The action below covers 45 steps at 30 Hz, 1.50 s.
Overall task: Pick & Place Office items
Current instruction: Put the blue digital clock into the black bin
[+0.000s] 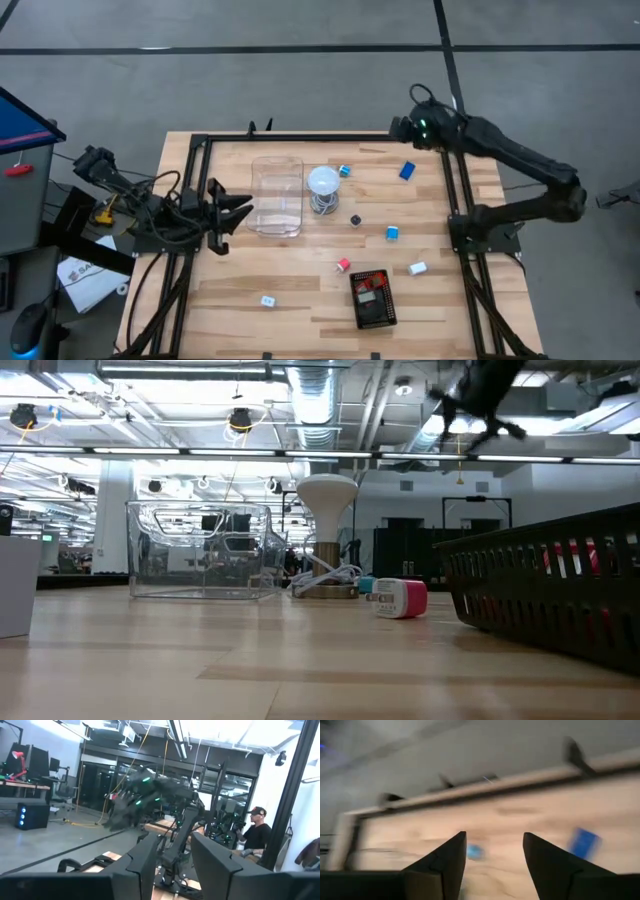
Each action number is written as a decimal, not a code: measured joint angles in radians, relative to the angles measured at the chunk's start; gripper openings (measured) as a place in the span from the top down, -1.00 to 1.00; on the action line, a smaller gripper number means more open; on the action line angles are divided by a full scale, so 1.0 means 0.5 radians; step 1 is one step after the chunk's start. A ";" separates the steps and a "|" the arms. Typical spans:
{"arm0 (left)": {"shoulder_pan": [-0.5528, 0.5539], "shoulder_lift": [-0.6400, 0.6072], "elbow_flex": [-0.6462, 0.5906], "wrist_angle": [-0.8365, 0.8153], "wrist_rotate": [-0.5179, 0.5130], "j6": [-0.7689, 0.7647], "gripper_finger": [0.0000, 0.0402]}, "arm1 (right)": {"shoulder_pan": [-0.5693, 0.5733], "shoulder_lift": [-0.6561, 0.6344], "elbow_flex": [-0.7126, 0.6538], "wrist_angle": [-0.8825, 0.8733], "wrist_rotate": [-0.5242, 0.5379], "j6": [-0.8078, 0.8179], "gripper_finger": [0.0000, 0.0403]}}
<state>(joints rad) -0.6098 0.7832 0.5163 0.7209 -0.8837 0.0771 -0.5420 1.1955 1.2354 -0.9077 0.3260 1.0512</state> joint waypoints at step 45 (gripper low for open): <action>-0.001 0.008 0.001 -0.011 -0.150 -0.021 0.41 | -0.576 1.063 -0.362 0.022 -0.388 0.132 -0.35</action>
<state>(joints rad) -0.6102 0.7872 0.5167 0.7155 -0.9588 0.0666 -0.8299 1.7269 1.0542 -0.8969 0.1322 1.1172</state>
